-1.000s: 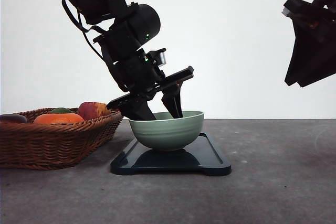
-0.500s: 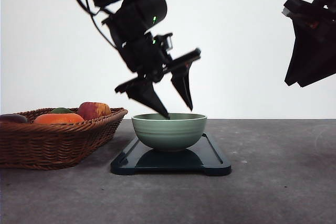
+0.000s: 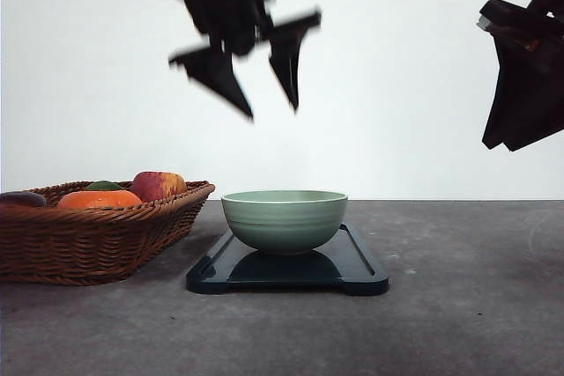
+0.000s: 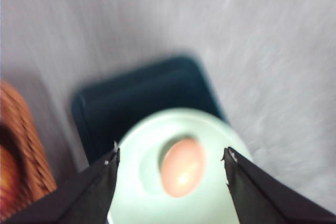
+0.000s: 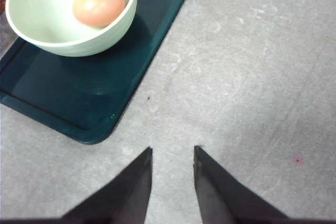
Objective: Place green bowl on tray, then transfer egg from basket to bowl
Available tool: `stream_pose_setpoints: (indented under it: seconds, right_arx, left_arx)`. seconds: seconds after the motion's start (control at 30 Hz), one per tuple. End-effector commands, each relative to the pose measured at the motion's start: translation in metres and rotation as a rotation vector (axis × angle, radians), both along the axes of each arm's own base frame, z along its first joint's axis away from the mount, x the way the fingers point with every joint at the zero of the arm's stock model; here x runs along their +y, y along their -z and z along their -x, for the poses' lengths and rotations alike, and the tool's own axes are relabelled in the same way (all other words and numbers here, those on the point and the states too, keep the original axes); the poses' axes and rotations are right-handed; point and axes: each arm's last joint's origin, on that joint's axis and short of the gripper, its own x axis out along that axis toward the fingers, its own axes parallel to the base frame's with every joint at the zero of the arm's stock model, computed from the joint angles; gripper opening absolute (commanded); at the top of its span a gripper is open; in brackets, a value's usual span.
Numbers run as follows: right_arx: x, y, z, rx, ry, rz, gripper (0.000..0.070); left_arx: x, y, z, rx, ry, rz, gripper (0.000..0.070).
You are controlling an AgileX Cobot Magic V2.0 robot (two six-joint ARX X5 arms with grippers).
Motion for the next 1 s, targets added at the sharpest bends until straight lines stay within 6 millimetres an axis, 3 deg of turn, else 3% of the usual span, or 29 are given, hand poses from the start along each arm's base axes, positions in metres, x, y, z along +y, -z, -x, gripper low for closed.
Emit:
stream_pose_setpoints:
  seconds: [0.0,0.2,0.37,0.63,0.97]
  right_arx:
    - [0.001,-0.001,-0.001,-0.004,0.008,-0.009,0.0151]
    - [0.001,-0.001,-0.001,-0.004,0.009,-0.009,0.0151]
    - [0.001,-0.001,-0.001,-0.004,0.009,-0.009,0.0151]
    - [0.001,-0.001,-0.001,-0.004,0.008,-0.009,0.0151]
    - [0.001,-0.001,-0.001,-0.004,0.008,-0.009,0.0151]
  left_arx:
    - [-0.004,-0.008,0.003,-0.051,0.053,-0.023,0.0396]
    - [0.008,-0.031,0.021,-0.118,0.074,0.001,0.0396]
    - [0.028,-0.032,0.043,-0.168,0.08,0.008,0.0396]
    - [0.073,-0.012,0.087,-0.2,0.038,0.031,0.0396]
    - [0.121,0.035,0.143,-0.133,-0.034,0.039,0.0391]
